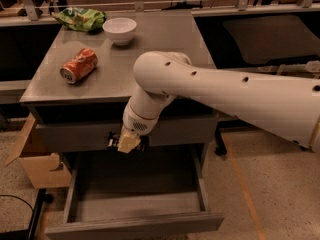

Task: Place rxbar chocolate into middle drawer

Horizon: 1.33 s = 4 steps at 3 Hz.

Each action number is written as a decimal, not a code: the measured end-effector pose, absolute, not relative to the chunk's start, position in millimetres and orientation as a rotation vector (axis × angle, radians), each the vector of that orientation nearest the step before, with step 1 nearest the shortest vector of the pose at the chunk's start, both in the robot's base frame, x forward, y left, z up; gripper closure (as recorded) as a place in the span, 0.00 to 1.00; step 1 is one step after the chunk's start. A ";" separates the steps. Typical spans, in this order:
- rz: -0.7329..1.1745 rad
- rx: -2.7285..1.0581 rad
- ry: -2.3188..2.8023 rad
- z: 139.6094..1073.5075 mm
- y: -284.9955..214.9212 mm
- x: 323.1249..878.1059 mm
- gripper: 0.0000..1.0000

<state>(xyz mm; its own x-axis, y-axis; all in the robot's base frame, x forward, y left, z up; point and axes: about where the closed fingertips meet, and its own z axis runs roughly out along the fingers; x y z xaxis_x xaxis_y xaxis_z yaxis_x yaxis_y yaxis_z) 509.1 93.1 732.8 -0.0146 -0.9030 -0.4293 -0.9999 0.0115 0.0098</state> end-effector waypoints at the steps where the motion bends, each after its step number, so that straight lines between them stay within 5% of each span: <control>1: 0.463 -1.963 1.994 728.4 91.8 508.6 1.00; 4: 0.634 -1.948 1.920 586.9 90.4 497.4 1.00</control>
Offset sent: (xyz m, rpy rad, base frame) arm -0.0172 -0.0165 -0.1159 0.1235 0.0972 0.0035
